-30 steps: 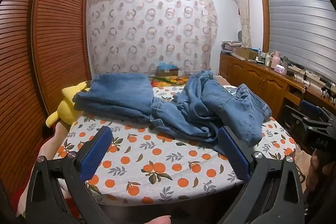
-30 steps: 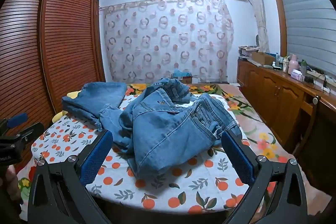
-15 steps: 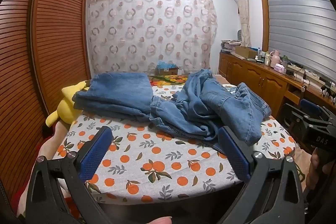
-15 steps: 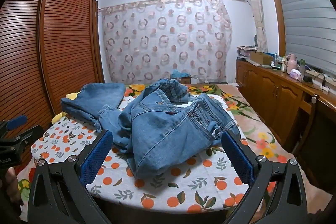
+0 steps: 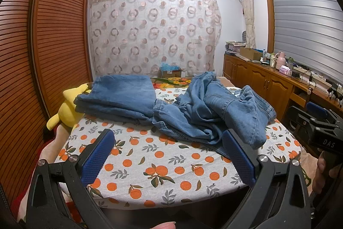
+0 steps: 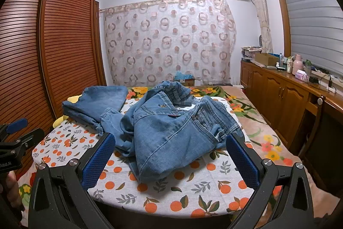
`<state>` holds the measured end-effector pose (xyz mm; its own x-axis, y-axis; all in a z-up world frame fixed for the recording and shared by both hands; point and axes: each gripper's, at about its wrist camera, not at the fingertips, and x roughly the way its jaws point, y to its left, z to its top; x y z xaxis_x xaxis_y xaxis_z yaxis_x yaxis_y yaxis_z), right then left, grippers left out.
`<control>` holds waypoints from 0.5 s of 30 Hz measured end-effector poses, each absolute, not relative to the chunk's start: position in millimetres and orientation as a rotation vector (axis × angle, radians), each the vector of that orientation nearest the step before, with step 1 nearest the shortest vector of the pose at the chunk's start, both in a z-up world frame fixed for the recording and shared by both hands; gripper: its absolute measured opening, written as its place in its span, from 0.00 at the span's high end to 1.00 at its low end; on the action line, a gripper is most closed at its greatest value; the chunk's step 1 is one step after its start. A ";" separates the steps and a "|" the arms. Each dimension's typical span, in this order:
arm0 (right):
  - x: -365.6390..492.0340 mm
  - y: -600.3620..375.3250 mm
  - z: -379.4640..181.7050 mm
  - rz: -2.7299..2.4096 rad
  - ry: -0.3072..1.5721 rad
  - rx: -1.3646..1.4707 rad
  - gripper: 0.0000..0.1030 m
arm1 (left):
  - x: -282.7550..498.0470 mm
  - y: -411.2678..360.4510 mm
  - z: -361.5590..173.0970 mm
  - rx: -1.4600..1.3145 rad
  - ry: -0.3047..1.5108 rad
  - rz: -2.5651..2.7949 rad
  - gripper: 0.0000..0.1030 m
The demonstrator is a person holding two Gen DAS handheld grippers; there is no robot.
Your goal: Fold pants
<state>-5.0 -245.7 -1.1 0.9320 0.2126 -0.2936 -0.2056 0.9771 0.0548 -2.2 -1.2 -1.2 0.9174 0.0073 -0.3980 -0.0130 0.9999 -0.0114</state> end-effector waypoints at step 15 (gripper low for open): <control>-4.3 -243.4 -1.6 0.206 0.298 0.026 0.00 | -1.5 -2.9 -0.5 -0.012 0.408 0.009 0.02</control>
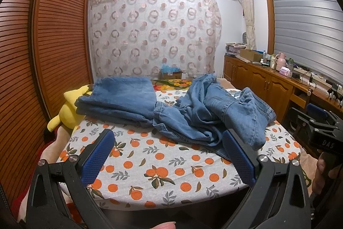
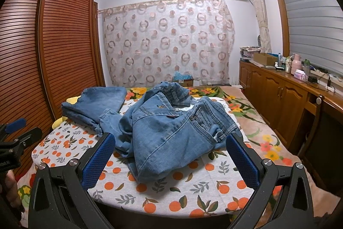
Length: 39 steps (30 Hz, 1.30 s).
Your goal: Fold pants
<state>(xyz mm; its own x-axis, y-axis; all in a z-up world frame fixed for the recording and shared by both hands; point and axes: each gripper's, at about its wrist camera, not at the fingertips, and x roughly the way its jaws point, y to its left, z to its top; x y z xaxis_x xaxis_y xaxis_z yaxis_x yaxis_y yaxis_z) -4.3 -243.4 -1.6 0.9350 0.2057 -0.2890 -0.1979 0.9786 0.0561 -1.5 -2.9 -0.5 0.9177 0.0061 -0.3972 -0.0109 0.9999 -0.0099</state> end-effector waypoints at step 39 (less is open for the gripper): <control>-6.1 -243.3 -0.9 0.208 0.290 0.021 0.00 | -2.7 -3.3 3.2 -0.011 0.402 0.008 0.02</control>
